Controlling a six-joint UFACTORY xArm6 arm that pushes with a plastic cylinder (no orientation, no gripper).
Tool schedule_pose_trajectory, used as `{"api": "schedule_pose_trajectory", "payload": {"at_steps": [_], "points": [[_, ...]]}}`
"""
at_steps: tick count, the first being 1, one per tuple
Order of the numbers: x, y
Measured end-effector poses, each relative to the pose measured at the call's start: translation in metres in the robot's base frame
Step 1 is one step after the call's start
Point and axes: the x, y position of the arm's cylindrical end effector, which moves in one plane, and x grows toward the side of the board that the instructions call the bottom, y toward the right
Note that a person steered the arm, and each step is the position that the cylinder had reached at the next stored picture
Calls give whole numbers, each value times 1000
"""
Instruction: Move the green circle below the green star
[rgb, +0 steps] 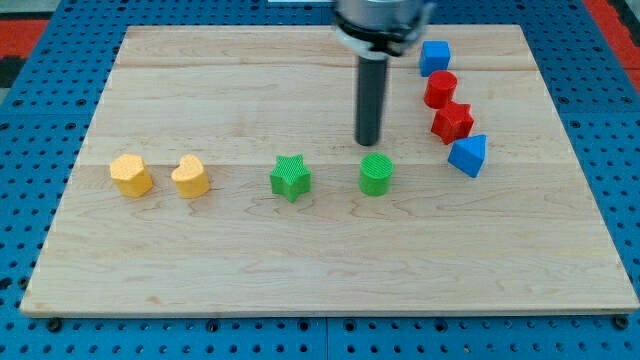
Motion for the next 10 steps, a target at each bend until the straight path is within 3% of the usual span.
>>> {"api": "schedule_pose_trajectory", "payload": {"at_steps": [2, 3, 5, 6, 7, 9, 10], "points": [[73, -32], [85, 9], [138, -15], [132, -53], [126, -14], [112, -88], [123, -88]]}}
